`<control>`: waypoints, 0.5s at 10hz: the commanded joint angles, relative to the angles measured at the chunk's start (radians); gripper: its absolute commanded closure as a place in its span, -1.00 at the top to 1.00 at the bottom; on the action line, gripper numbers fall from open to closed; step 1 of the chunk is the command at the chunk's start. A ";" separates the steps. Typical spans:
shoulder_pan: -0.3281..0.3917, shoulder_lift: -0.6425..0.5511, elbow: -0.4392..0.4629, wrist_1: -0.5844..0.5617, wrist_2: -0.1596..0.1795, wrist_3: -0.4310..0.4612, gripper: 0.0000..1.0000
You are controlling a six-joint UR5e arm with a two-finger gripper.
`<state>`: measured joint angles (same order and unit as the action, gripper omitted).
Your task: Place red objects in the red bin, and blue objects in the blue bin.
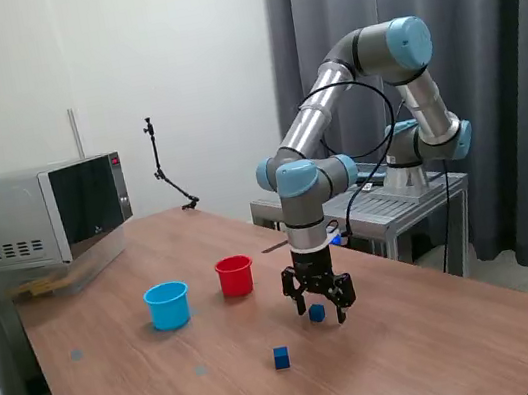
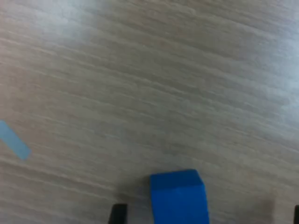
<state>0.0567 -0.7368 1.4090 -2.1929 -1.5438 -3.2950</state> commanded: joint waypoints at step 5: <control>-0.011 0.001 -0.002 -0.001 -0.009 -0.006 1.00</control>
<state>0.0477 -0.7364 1.4078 -2.1936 -1.5499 -3.2984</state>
